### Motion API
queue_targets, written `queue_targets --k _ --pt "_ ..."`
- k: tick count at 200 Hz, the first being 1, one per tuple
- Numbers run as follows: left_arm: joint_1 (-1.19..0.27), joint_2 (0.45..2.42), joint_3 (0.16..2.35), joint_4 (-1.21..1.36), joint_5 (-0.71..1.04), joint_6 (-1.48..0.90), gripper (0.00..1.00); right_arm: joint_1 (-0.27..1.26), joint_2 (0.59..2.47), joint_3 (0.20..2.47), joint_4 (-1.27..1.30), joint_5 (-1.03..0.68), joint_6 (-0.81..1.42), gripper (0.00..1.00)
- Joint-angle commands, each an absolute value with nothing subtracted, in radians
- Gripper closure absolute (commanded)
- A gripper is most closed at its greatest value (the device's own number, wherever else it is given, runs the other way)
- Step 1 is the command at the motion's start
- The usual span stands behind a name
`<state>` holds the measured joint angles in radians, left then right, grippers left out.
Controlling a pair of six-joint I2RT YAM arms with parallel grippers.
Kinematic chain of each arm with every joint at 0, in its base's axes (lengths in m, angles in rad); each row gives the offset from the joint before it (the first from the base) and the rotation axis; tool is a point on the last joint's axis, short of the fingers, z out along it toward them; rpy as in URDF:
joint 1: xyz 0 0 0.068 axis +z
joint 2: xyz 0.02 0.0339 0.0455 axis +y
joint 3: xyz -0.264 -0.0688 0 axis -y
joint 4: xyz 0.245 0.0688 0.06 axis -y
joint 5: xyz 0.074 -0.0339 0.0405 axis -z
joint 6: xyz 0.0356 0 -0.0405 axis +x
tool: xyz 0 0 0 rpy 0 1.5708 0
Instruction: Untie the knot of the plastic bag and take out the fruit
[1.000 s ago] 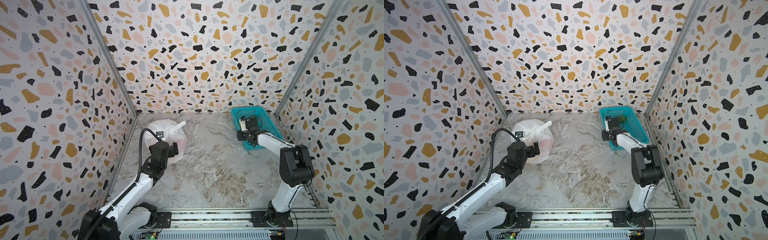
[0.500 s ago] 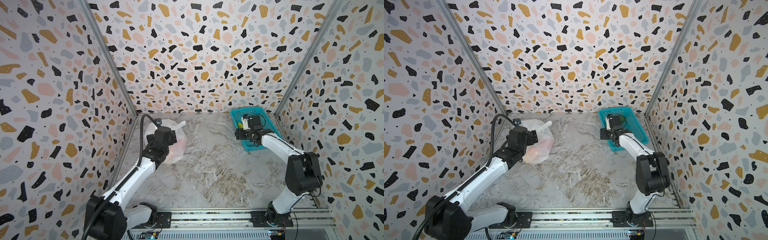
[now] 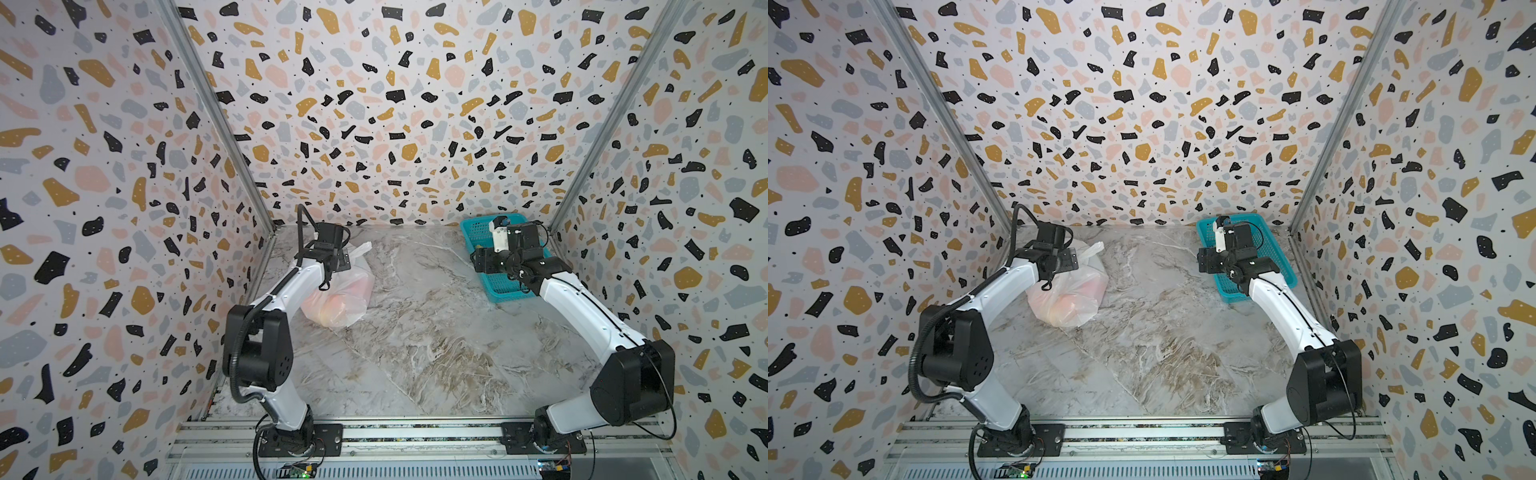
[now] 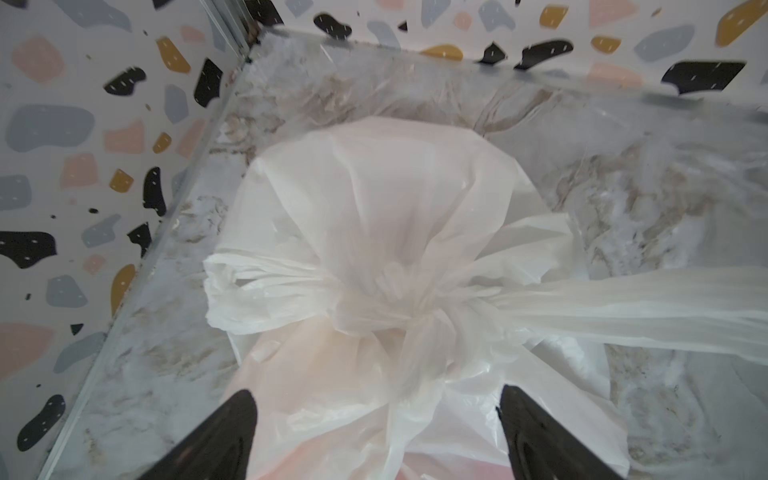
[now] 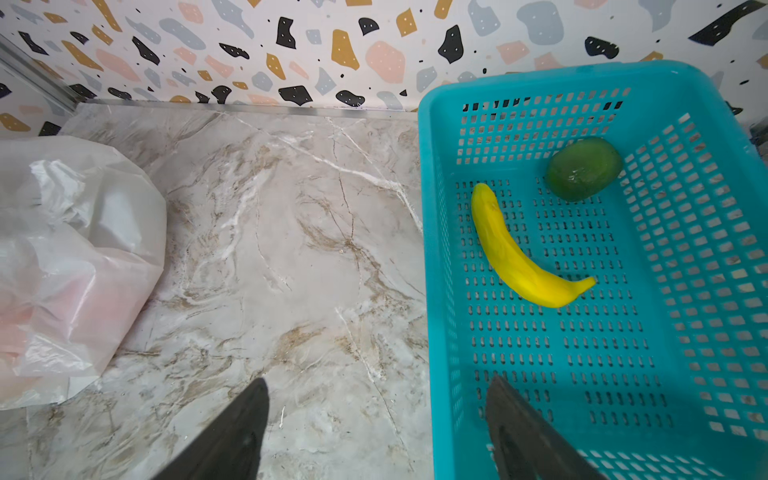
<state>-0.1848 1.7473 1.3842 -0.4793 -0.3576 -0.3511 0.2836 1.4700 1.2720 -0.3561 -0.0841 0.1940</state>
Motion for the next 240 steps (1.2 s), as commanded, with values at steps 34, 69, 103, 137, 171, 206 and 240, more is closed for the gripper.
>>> queue_targets --k 34,69,103,137,171,206,240 --pt "-0.166 1.875 1.519 -0.561 -0.336 -0.382 0.06 0.284 1.411 1.267 -0.394 -0.101 0.197 0.14" --pt "-0.151 1.917 1.507 -0.477 -0.312 -0.396 0.08 0.284 1.414 1.281 -0.403 -0.093 0.181 0.13" --pt "-0.141 1.938 1.476 -0.38 -0.274 -0.391 0.16 0.284 1.42 1.29 -0.403 -0.085 0.176 0.12" --pt "-0.138 1.958 1.45 -0.327 -0.255 -0.394 0.51 0.282 1.427 1.291 -0.398 -0.083 0.176 0.13" --pt "-0.138 1.973 1.425 -0.309 -0.252 -0.39 0.79 0.281 1.427 1.296 -0.396 -0.076 0.173 0.13" --pt "-0.139 1.953 1.395 -0.3 -0.23 -0.376 0.98 0.279 1.421 1.286 -0.394 -0.075 0.17 0.13" --pt "-0.167 1.903 1.359 -0.284 -0.163 -0.32 1.0 0.279 1.407 1.264 -0.388 -0.087 0.176 0.13"
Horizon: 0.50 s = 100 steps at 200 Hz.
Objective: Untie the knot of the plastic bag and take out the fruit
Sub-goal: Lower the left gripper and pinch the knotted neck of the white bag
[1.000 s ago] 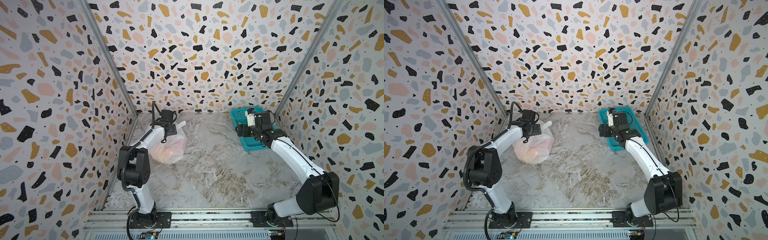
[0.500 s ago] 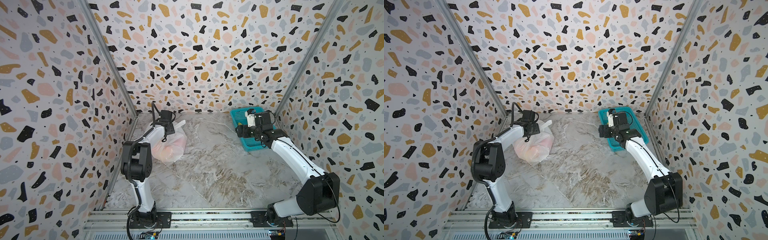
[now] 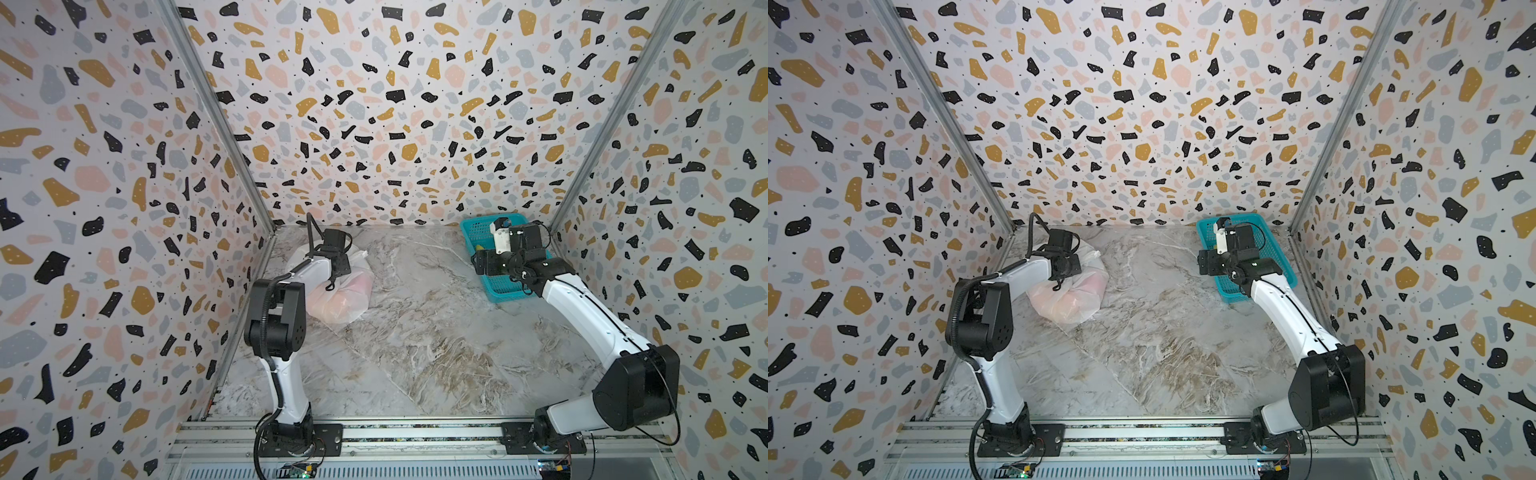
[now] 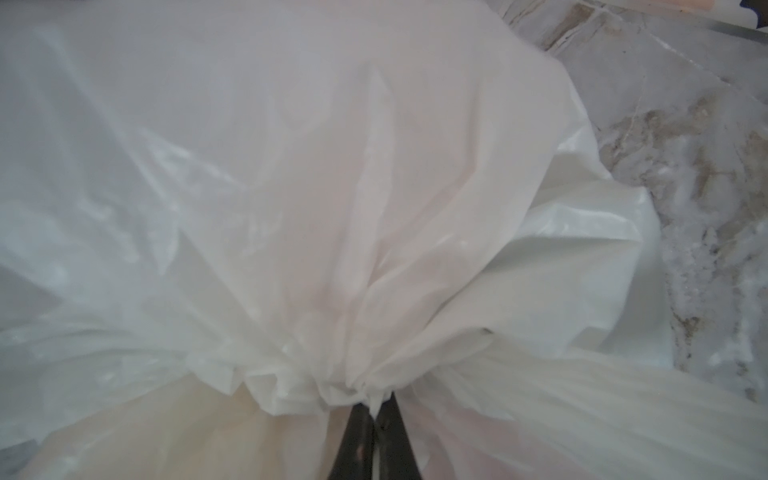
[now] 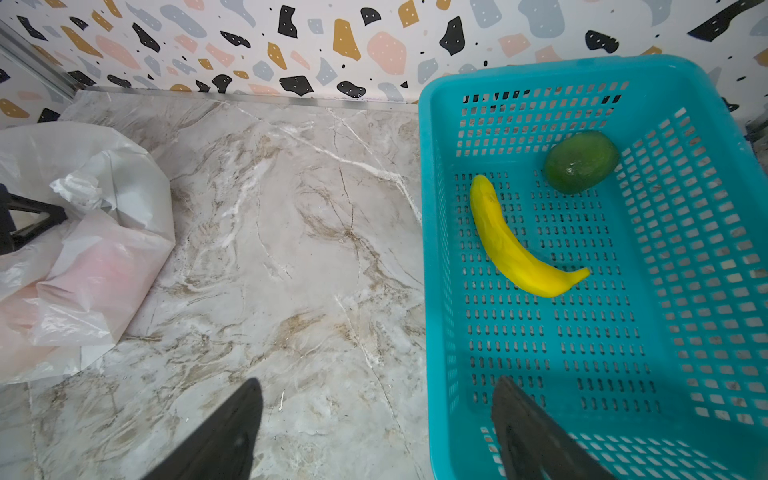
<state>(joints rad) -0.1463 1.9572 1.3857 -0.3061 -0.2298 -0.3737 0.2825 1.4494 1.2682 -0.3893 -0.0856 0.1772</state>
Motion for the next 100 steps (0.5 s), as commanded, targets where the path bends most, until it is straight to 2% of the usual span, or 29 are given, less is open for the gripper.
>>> queue_targets --k 1,55,100 --pt "-0.169 1.902 1.359 -0.284 -0.161 -0.318 1.0 0.28 1.406 1.264 -0.387 -0.087 0.176 0.13" --pt "-0.33 1.854 1.37 -0.341 0.002 -0.191 1.0 0.277 1.364 1.229 -0.392 -0.09 0.178 0.13" --pt "-0.532 1.814 1.363 -0.419 0.124 -0.103 1.0 0.261 1.293 1.185 -0.425 -0.092 0.174 0.13"
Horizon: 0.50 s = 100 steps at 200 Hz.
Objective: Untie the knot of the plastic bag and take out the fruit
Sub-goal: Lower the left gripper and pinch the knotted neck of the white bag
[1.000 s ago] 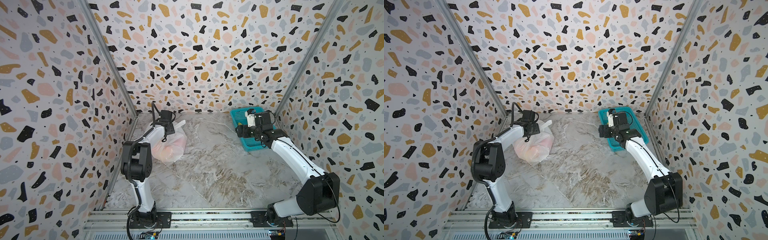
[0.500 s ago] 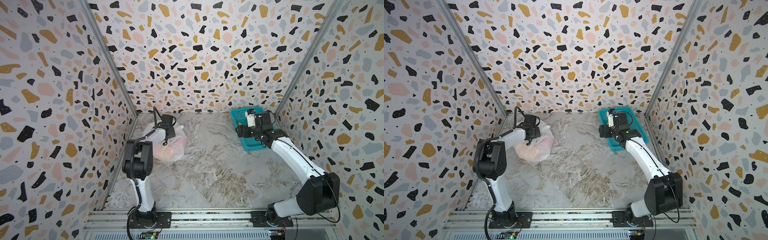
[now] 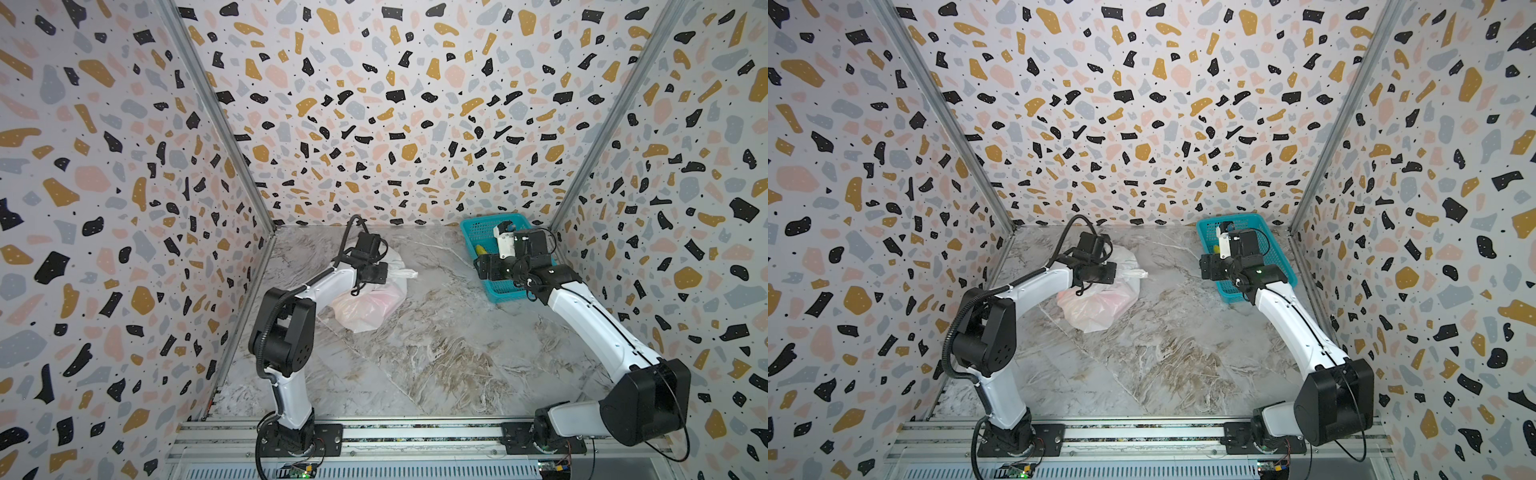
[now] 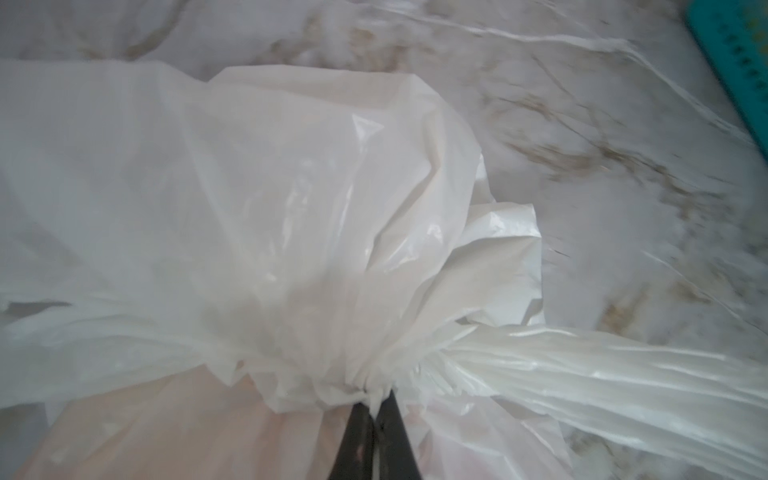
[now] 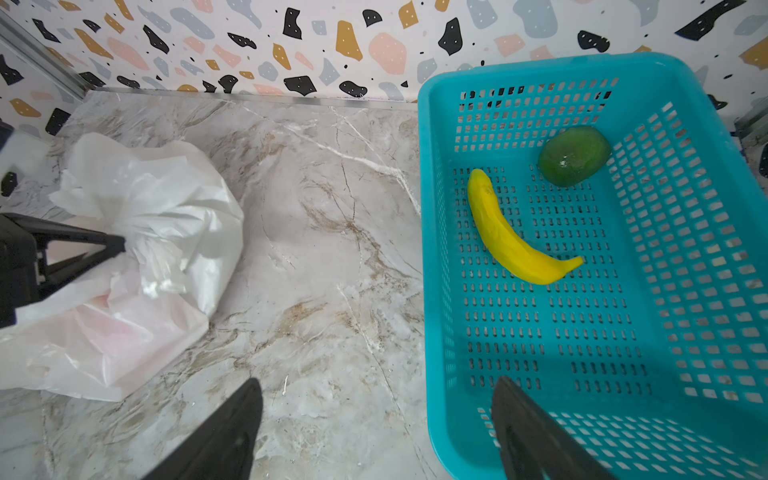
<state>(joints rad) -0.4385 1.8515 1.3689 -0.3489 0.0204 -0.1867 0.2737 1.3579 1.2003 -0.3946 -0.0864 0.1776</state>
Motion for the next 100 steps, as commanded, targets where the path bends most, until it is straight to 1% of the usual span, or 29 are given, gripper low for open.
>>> queue_targets --k 1,58,100 --pt "-0.537 1.813 1.362 -0.422 0.125 -0.101 1.0 0.26 1.291 1.184 -0.427 -0.092 0.174 0.13" --pt "-0.75 1.717 1.247 -0.527 0.169 -0.038 1.0 0.223 1.191 1.151 -0.501 -0.121 0.155 0.13" --pt "-0.793 1.587 1.106 -0.56 0.133 -0.049 1.0 0.22 1.159 1.121 -0.521 -0.176 0.15 0.13"
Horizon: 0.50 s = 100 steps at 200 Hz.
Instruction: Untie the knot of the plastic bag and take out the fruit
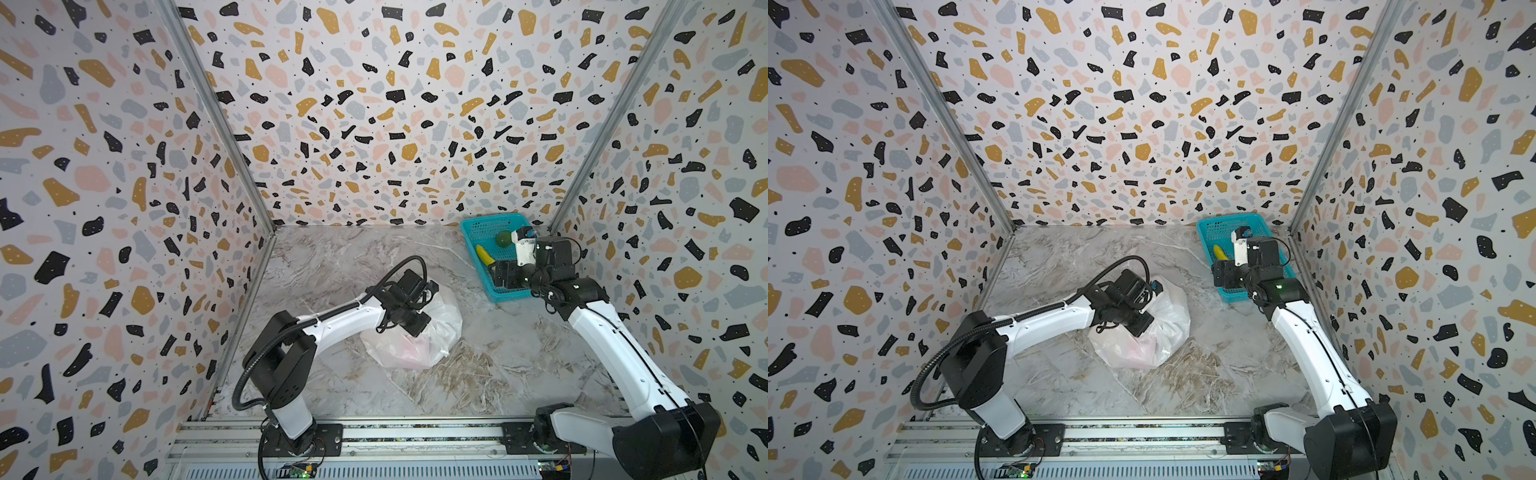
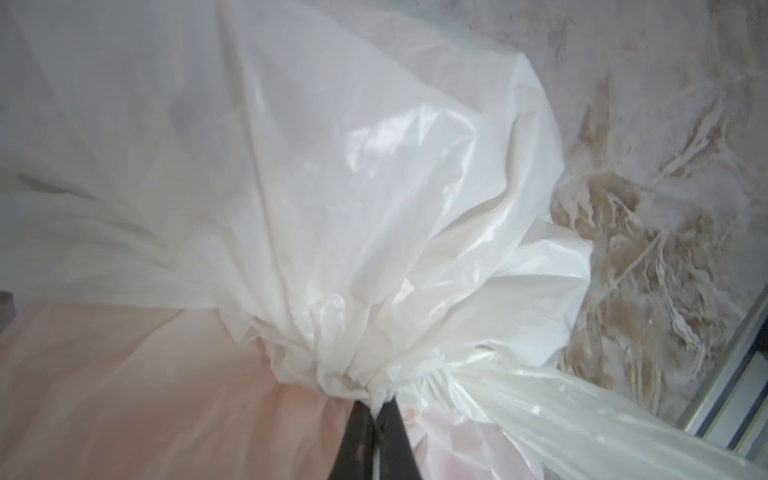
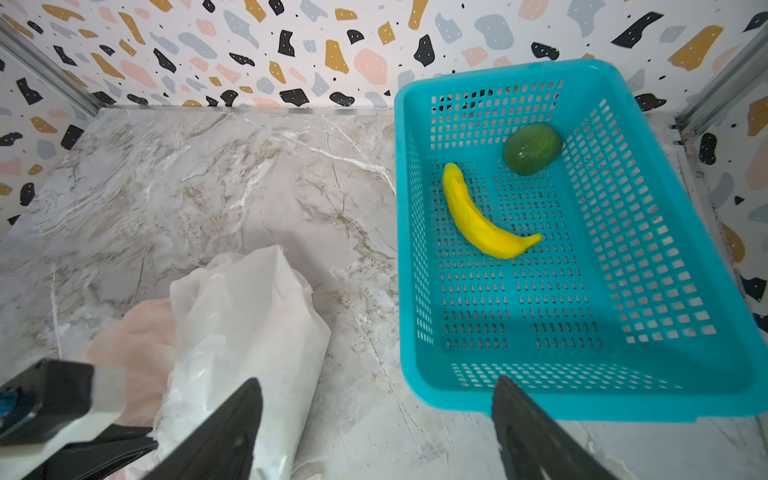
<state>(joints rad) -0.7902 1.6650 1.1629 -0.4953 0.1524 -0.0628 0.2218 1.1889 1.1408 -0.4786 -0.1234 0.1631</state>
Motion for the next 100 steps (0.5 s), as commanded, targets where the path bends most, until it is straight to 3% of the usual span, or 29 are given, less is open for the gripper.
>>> queue_targets --k 1,19,44,56,100 --pt "-0.793 1.584 1.105 -0.561 0.131 -0.05 1.0 0.22 1.158 1.119 -0.521 -0.178 0.15 0.13" --pt "-0.793 1.549 1.091 -0.567 0.099 -0.048 1.0 0.221 1.15 1.095 -0.512 -0.204 0.153 0.13" --pt "-0.793 1.512 1.106 -0.571 0.059 -0.056 0.59 0.222 1.14 1.061 -0.492 -0.247 0.147 0.12" --pt "-0.793 1.474 1.108 -0.565 0.042 -0.069 0.49 0.228 1.133 1.047 -0.484 -0.271 0.131 0.12" --pt "-0.793 1.27 1.042 -0.512 -0.066 -0.175 0.33 0.335 1.083 1.006 -0.43 -0.337 0.025 0.12"
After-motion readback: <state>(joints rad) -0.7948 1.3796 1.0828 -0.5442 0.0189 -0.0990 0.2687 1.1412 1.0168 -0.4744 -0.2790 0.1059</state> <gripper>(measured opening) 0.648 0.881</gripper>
